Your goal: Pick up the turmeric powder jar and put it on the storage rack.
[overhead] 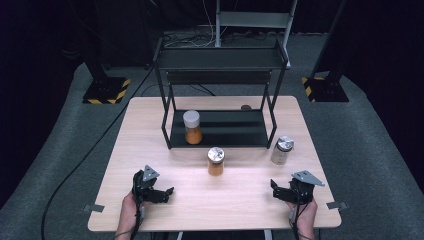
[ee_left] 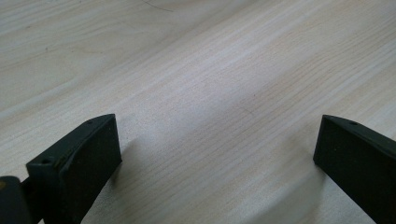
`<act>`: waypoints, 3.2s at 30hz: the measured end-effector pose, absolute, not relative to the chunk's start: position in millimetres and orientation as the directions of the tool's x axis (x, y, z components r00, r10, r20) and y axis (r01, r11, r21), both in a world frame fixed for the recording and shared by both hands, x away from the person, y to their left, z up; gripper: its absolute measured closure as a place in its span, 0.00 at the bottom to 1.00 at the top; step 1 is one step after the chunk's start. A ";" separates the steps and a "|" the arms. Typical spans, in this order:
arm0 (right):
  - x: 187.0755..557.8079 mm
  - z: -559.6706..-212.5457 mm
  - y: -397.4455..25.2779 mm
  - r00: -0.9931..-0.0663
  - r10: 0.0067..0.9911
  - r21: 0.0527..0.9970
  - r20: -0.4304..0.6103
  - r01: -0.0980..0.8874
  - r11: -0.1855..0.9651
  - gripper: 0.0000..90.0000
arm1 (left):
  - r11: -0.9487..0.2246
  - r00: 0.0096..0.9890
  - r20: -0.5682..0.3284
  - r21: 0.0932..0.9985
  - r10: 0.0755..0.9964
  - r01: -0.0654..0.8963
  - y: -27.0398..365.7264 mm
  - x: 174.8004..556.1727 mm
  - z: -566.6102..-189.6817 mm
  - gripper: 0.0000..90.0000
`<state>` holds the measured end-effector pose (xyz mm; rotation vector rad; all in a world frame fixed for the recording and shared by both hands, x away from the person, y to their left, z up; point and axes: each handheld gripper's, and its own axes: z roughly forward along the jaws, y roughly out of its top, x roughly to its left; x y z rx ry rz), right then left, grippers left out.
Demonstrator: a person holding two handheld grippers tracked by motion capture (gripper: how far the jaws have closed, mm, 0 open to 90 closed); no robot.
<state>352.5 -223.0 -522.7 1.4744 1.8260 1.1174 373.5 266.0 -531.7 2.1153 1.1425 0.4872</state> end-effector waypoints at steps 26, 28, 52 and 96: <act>403.1 -497.2 -66.2 -0.590 0.805 0.846 0.065 0.460 0.269 0.01 | -0.394 0.555 0.006 0.710 0.832 0.583 267.7 374.1 -531.7 0.00; 406.6 -496.8 -59.2 -0.601 0.798 0.842 0.057 0.459 0.285 0.01 | -0.396 0.557 0.006 0.710 0.830 0.582 268.0 374.4 -531.7 0.00; 432.2 -505.8 -27.3 -0.650 0.759 0.808 -0.021 0.436 0.396 0.19 | -0.397 0.557 0.008 0.710 0.830 0.581 267.8 374.2 -531.7 0.00; 432.0 -496.2 -40.6 -0.619 0.784 0.826 -0.048 0.416 0.380 0.33 | -0.396 0.553 0.012 0.711 0.833 0.581 268.3 374.3 -531.5 0.00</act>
